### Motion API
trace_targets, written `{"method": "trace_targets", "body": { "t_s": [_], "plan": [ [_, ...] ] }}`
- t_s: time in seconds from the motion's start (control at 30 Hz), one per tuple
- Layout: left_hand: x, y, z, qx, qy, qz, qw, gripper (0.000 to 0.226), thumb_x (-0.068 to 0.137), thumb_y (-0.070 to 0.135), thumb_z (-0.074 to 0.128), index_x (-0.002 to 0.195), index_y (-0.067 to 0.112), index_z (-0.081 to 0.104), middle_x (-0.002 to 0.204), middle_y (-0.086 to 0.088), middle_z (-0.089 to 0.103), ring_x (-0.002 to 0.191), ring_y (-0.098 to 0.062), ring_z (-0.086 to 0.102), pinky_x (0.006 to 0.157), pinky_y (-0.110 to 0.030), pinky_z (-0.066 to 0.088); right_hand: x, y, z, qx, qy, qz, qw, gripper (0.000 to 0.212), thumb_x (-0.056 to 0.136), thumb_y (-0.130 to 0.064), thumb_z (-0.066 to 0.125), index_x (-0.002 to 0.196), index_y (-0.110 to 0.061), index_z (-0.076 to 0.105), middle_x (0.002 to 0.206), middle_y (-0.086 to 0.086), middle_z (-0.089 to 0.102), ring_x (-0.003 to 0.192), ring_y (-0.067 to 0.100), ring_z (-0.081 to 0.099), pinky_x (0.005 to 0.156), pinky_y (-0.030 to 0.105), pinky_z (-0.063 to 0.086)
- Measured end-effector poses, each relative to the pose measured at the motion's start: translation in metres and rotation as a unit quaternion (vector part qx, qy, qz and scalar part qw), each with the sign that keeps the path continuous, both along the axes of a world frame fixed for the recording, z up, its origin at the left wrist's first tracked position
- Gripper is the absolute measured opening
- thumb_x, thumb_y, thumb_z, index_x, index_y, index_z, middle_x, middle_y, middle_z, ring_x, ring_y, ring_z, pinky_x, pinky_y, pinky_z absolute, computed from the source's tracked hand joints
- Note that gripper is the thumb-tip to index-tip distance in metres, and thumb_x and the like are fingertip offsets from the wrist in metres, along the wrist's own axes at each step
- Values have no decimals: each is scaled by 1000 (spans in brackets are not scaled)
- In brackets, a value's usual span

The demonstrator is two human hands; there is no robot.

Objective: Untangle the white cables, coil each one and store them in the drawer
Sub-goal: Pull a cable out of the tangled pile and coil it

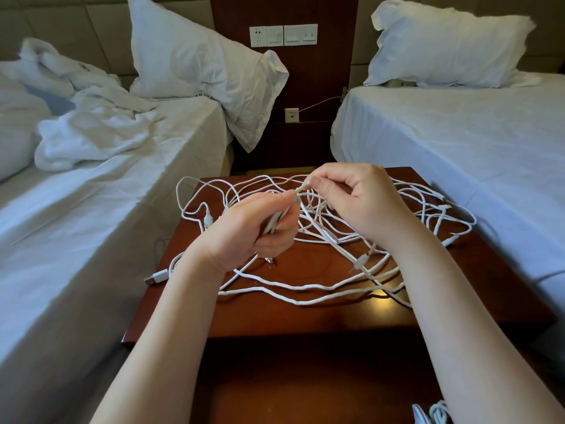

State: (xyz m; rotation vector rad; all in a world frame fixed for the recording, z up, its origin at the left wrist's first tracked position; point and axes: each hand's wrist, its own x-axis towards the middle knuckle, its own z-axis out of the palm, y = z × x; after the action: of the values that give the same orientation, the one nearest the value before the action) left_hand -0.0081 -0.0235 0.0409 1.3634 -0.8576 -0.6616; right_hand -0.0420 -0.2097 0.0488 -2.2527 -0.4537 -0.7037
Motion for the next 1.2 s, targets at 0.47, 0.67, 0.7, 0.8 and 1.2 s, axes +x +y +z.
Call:
{"method": "trace_targets", "body": {
  "t_s": [0.47,0.67,0.7,0.8,1.2],
  "plan": [
    [0,-7,-5,-33,85,48,995,50,96,42,36,53,17,46,38,5,32,31,-6,25,36,-13,26,-4,10,2,-94,62,74,991,19,103,-26,45,100,-19,62,69,-12,55,66,10,54,61,38,47],
    [-4,-17,1,15,-9,268,963,51,98,41,42,58,10,44,40,1,36,37,-13,28,39,-19,28,-2,14,0,-115,57,21,992,22,102,-28,44,85,-18,53,60,-9,47,54,10,46,52,26,36],
    [-3,-16,1,24,-25,293,956,51,99,40,41,60,10,48,42,0,40,38,-13,32,41,-21,31,-2,14,0,-115,54,13,992,22,102,-28,44,85,-18,53,59,-10,47,54,10,46,51,24,34],
    [-5,-17,0,36,-113,333,936,44,100,35,43,69,7,56,52,-5,53,46,-15,48,49,-25,43,-1,12,0,-115,43,-12,992,20,103,-25,43,89,-17,54,60,-12,46,54,7,47,51,18,32],
    [2,-26,-23,-14,-315,471,824,26,102,25,38,79,25,50,61,5,58,51,-7,61,50,-22,50,4,25,-4,85,12,-64,994,26,103,-20,44,82,-13,57,56,-6,49,56,11,51,52,26,40]
  ]
}}
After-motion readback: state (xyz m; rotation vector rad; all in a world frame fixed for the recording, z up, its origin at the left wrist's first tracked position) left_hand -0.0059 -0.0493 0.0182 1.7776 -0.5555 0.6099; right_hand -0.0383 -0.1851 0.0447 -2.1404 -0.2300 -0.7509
